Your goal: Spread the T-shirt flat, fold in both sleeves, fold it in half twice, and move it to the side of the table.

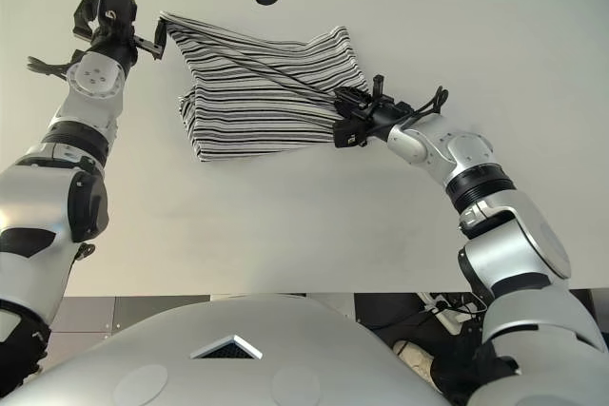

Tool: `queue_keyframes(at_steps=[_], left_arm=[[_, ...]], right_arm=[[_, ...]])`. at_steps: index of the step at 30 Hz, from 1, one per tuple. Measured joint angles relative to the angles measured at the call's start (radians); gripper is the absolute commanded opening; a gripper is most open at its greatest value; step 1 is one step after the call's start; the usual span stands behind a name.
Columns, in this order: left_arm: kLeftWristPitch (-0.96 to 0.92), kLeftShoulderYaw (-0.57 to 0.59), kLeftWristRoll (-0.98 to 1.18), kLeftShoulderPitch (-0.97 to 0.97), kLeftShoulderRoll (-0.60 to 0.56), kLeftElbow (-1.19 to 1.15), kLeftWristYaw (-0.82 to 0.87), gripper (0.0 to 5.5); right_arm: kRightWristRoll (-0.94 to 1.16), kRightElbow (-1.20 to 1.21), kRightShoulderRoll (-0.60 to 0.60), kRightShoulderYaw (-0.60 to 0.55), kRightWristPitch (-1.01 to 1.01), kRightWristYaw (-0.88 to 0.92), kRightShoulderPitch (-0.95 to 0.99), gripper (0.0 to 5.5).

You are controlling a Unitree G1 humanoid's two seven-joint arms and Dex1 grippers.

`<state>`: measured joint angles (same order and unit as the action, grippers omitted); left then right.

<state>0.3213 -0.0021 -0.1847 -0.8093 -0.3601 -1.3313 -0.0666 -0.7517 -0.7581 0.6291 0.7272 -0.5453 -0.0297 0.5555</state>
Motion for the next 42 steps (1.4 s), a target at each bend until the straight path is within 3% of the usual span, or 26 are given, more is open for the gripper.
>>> queue_keyframes(at_steps=[7,13,18,22,32,38,42], left_arm=[[0.075,0.107,0.106,0.112,-0.028,0.024,-0.102,5.14],[0.242,0.211,0.334,0.326,-0.037,0.294,-0.440,5.14],[0.280,0.139,0.476,0.625,-0.024,0.681,-0.756,5.14],[0.288,0.094,0.516,0.732,-0.012,0.812,-0.851,5.14],[0.225,0.182,0.512,0.653,-0.021,0.731,-0.682,5.14],[0.283,0.148,0.370,0.655,-0.012,0.809,-0.573,5.14],[0.326,0.099,0.267,0.615,0.001,0.877,-0.492,5.14]], right_arm=[[0.000,0.000,-0.002,0.000,0.003,0.001,0.000,1.31],[0.000,0.010,0.004,0.000,0.005,0.008,-0.005,1.31],[0.003,0.081,0.033,-0.023,0.002,0.013,-0.052,1.31],[-0.008,0.133,0.043,-0.035,-0.029,0.018,-0.073,1.31],[-0.022,0.183,0.041,-0.052,-0.061,0.019,-0.109,1.31],[-0.027,0.208,0.038,-0.068,-0.069,0.017,-0.127,1.31],[0.186,0.379,0.039,-0.148,-0.114,-0.086,-0.227,1.31]])
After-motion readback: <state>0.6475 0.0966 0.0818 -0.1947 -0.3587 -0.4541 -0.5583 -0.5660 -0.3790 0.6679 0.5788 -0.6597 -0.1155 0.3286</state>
